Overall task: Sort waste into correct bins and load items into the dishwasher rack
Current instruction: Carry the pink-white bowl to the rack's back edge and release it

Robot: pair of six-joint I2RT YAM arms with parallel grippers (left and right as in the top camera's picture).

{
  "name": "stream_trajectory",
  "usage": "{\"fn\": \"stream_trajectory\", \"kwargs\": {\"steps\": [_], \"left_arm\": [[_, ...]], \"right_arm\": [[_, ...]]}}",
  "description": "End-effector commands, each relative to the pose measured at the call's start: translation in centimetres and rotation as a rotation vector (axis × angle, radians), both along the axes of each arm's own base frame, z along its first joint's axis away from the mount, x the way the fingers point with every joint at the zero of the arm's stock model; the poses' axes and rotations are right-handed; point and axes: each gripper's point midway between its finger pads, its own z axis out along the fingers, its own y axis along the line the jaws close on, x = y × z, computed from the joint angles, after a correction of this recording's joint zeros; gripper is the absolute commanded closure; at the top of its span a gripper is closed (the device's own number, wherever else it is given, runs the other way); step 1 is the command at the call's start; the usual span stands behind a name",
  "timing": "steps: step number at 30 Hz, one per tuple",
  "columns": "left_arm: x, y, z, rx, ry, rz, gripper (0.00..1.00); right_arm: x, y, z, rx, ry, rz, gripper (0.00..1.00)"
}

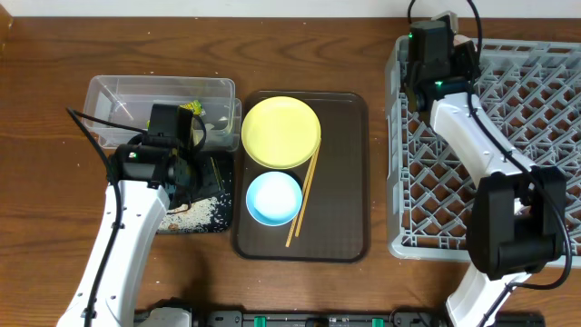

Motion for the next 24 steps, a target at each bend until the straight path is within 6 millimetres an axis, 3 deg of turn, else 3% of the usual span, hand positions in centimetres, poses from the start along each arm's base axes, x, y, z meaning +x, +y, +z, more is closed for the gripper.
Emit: {"fn": "stream_trajectory", "kwargs": {"steps": [1,10,15,24], "left_arm": [[0.1,0.3,0.6,0.01,-0.019,0.007,0.4],[0.1,0.3,0.6,0.01,-0.019,0.007,0.39],[0.1,0.3,0.6,0.01,-0.019,0.007,0.39],[0.1,0.3,0.6,0.01,-0.019,0.007,0.39]], "right_arm": [[-0.3,1.2,-1.5,0.053,-0.002,-0.006,0.99],[-2.0,2.9,-3.1,0.08,0.064,-0.011,0.99],[-2.8,3.9,-3.7,0.141,0.031,-0.048,0.94],[-4.4,5.5,-5.2,0.235,0.022,-0.098,0.99]]}}
